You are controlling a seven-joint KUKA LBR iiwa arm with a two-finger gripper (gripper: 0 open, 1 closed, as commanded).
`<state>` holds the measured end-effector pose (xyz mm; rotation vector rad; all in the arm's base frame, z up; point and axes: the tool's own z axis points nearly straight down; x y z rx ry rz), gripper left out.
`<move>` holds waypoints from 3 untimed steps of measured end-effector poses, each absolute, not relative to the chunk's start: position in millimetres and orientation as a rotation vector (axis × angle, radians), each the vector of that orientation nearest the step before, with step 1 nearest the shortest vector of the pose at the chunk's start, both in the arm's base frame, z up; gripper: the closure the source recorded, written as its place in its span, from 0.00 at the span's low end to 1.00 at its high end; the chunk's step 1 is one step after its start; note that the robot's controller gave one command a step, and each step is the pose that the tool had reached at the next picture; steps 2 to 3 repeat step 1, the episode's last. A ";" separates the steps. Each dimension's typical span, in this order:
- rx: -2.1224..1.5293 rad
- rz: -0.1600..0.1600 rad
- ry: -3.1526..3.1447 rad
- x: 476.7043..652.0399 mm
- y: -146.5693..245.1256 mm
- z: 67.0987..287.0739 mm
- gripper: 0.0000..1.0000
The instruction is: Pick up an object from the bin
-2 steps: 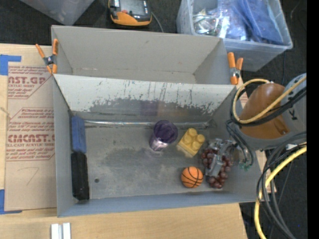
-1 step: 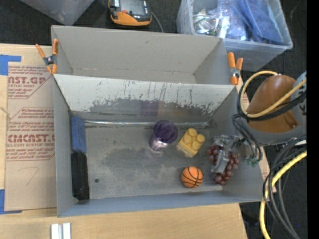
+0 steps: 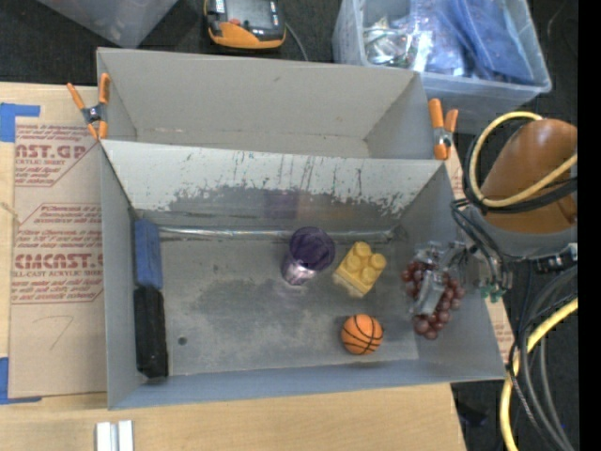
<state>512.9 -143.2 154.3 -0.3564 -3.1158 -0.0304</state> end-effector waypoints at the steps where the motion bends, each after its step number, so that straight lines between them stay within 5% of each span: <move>1: -0.357 -0.030 -3.121 514.2 -143.4 176.3 1.00; 3: -0.357 -0.030 -3.121 514.2 -143.4 176.3 1.00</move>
Offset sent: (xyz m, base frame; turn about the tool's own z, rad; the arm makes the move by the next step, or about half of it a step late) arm 0.0015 -0.0001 0.0163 -0.0003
